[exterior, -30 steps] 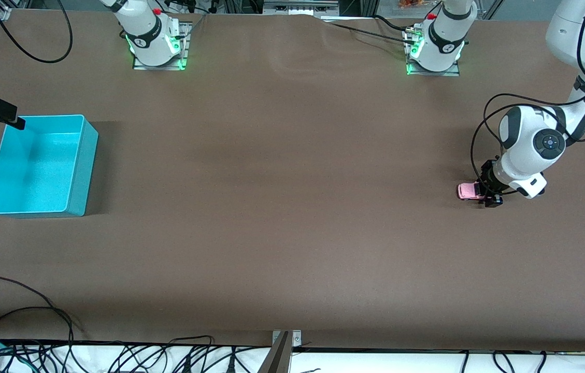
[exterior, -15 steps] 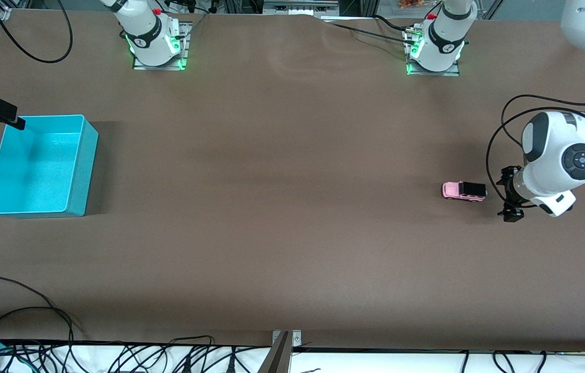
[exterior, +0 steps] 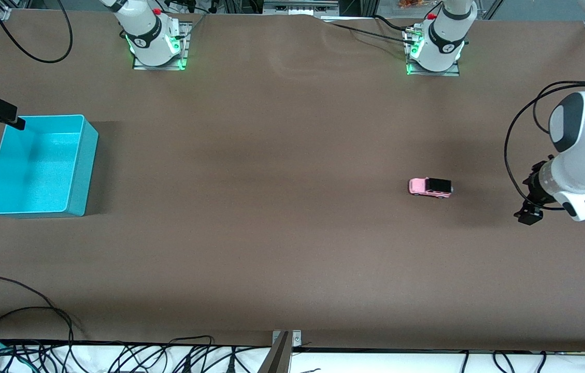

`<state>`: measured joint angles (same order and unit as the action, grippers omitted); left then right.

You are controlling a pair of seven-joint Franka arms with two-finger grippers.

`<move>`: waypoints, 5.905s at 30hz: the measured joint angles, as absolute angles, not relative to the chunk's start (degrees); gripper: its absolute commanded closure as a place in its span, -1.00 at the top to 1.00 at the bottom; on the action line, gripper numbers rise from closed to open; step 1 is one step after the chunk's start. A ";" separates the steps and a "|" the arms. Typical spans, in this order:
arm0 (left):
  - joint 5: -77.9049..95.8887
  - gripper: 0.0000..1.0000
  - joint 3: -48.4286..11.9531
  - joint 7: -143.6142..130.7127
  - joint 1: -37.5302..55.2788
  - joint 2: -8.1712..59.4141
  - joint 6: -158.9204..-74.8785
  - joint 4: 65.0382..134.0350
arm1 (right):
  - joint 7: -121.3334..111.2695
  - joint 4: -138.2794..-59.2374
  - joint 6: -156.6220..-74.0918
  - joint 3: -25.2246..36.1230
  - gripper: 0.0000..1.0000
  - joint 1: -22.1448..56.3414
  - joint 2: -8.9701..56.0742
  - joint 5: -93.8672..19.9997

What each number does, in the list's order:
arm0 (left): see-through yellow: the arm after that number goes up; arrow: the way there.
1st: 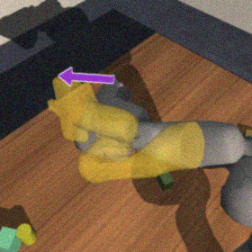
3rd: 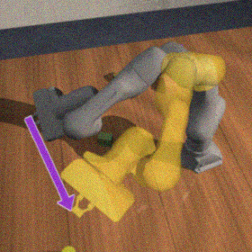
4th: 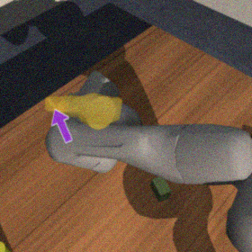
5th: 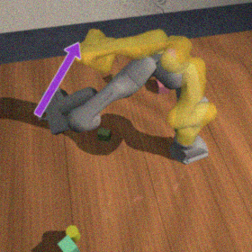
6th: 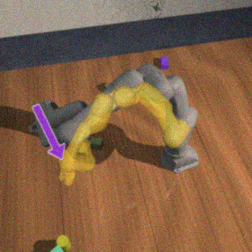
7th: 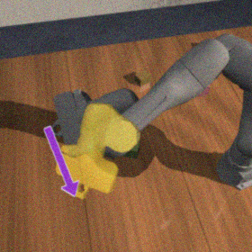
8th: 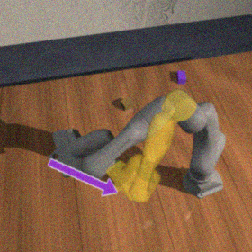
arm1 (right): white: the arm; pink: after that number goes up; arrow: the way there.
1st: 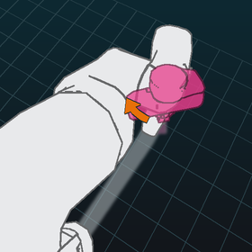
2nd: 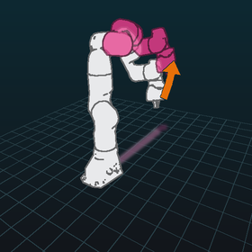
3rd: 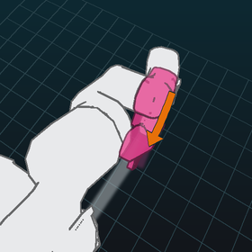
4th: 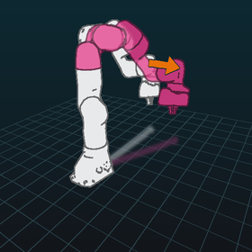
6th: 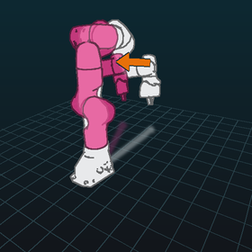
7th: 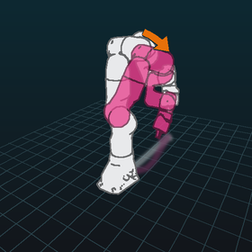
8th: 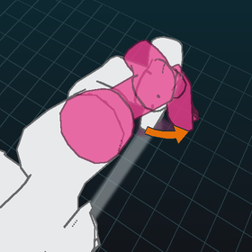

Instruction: Wind and store pink jeep toy

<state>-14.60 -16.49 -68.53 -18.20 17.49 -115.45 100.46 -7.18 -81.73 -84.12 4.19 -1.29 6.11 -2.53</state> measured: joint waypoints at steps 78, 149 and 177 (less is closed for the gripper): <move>-7.71 1.00 -18.57 -5.68 -18.30 14.05 -100.62 84.05 | -7.18 -81.72 -84.48 4.06 1.00 -1.28 6.11 -2.53; -7.71 1.00 -18.57 -5.67 -18.30 14.03 -100.33 85.05 | -7.18 -81.72 -84.66 4.06 1.00 -1.27 6.12 -2.53; -7.71 1.00 -18.58 -5.67 -18.30 13.93 -100.33 85.14 | -7.27 -81.72 -85.04 3.98 1.00 -1.20 6.11 -2.53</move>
<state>-7.71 -18.58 -5.67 -18.30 13.93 -100.33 85.14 -7.27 -81.72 -85.04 3.98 -1.20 6.11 -2.53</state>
